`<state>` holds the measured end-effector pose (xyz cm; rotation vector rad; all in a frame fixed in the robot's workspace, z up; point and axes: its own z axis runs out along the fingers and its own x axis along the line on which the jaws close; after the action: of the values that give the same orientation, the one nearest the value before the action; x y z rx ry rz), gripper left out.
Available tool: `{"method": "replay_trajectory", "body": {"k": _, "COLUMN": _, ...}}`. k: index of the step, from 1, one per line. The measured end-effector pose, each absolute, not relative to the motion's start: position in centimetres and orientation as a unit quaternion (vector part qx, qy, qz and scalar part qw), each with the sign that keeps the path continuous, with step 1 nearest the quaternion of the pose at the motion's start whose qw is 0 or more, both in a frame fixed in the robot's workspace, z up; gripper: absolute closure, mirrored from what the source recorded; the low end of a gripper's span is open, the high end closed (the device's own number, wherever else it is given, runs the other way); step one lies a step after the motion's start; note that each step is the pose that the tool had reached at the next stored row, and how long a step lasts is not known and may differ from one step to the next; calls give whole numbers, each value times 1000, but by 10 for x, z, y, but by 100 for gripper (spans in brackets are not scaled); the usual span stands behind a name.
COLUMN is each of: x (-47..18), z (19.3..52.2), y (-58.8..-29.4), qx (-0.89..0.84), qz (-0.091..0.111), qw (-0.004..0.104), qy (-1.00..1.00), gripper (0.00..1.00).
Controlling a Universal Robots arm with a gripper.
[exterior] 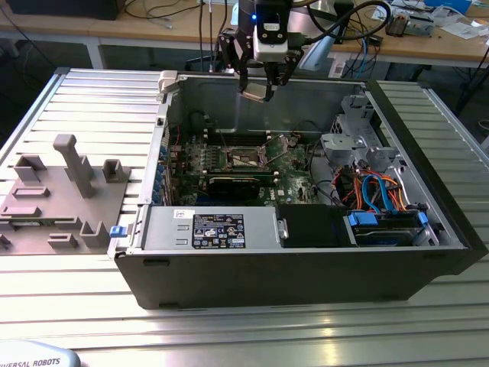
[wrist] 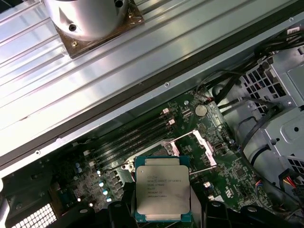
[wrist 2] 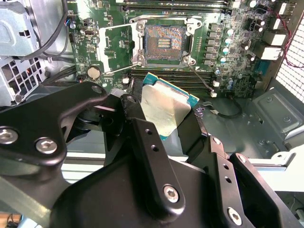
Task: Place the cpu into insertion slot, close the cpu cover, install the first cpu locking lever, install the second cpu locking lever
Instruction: 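Place the cpu into insertion slot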
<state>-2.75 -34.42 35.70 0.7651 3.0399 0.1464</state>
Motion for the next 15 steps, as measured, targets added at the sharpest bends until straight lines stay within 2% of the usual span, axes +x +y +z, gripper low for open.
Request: {"method": "replay_trajectory", "body": {"k": 15, "x": -28, "z": 357, "y": -344, "qx": 248, "qz": 47, "qw": 2, "qy": 968, "gripper": 46}}
